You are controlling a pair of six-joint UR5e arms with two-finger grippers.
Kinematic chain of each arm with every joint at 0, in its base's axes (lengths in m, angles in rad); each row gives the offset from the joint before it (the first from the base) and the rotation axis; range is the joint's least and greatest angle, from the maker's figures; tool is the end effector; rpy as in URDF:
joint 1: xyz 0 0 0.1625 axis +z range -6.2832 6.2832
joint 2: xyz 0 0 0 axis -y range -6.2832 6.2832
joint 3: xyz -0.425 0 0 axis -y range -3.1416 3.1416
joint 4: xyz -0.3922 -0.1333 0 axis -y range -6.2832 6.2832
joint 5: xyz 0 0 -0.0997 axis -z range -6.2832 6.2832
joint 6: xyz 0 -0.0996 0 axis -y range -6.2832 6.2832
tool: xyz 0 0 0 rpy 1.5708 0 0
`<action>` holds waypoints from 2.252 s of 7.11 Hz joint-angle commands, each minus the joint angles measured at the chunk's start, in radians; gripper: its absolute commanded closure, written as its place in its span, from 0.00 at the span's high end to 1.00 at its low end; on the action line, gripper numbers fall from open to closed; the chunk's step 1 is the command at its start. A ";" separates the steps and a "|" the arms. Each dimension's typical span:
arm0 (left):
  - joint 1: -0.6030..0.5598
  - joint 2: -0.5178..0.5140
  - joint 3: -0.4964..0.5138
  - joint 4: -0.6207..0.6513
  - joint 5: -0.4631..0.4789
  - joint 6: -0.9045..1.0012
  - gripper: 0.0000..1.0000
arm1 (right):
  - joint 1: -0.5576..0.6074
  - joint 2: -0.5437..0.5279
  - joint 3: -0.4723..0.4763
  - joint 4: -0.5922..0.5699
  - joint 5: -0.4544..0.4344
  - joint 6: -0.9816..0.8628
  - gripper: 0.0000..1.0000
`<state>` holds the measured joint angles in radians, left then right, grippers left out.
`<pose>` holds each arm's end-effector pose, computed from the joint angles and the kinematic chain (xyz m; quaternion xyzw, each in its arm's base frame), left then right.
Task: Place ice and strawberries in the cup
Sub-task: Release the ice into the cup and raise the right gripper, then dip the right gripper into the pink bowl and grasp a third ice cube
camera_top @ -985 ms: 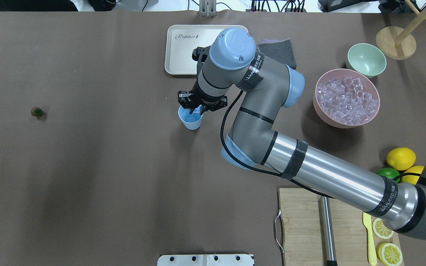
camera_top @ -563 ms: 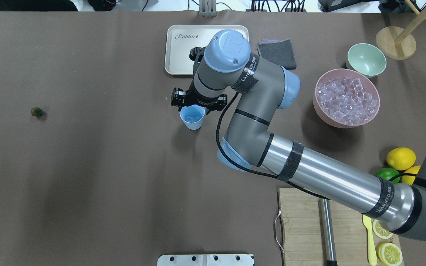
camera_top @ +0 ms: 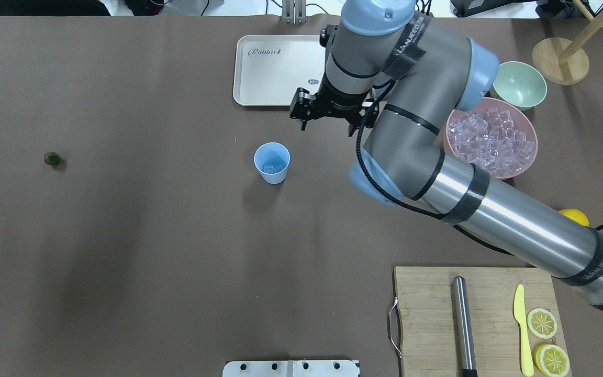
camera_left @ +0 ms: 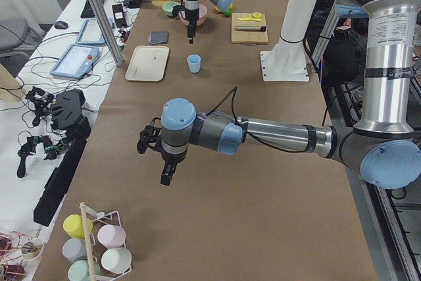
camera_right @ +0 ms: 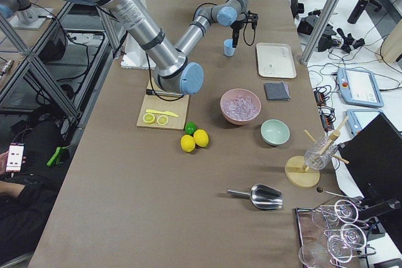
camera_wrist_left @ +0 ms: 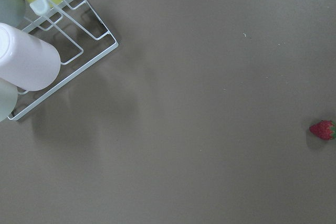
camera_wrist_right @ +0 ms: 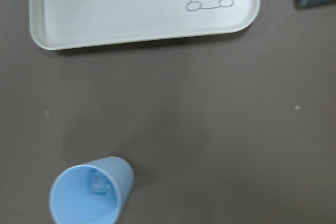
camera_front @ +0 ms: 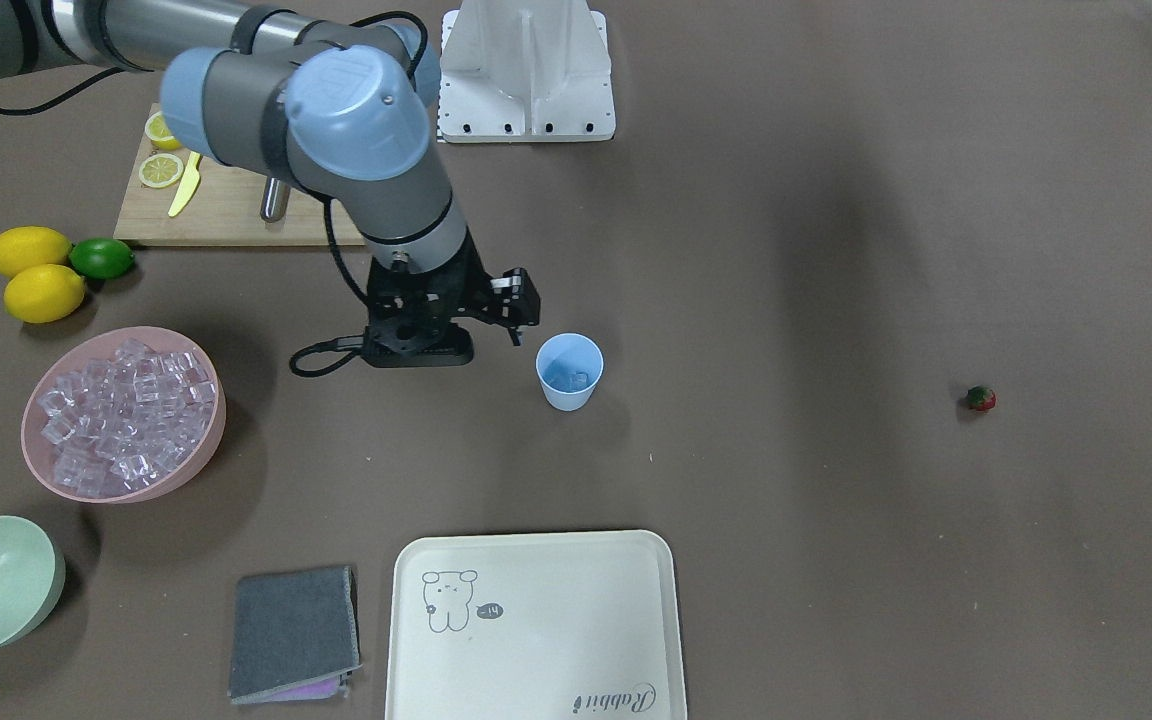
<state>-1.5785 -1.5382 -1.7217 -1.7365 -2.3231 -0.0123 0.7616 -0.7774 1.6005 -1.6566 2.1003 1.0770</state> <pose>-0.0690 -0.4912 0.5829 0.1308 0.3639 0.0428 0.9212 -0.4502 -0.5439 0.1696 0.0067 -0.4249 0.0267 0.9048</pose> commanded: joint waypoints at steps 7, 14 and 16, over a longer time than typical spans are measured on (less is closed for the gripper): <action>0.000 -0.008 -0.007 0.000 -0.001 -0.003 0.98 | 0.248 -0.444 0.083 0.074 0.089 -0.572 0.99; 0.000 -0.026 -0.002 0.002 0.001 -0.003 0.98 | 0.163 -0.444 0.029 0.072 0.084 -0.549 0.85; 0.000 -0.029 -0.002 0.002 0.001 -0.003 0.98 | 0.162 -0.439 0.007 0.074 0.081 -0.551 0.83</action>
<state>-1.5785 -1.5663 -1.7245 -1.7350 -2.3224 -0.0153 0.9252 -1.2200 1.6209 -1.5841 2.1828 0.5273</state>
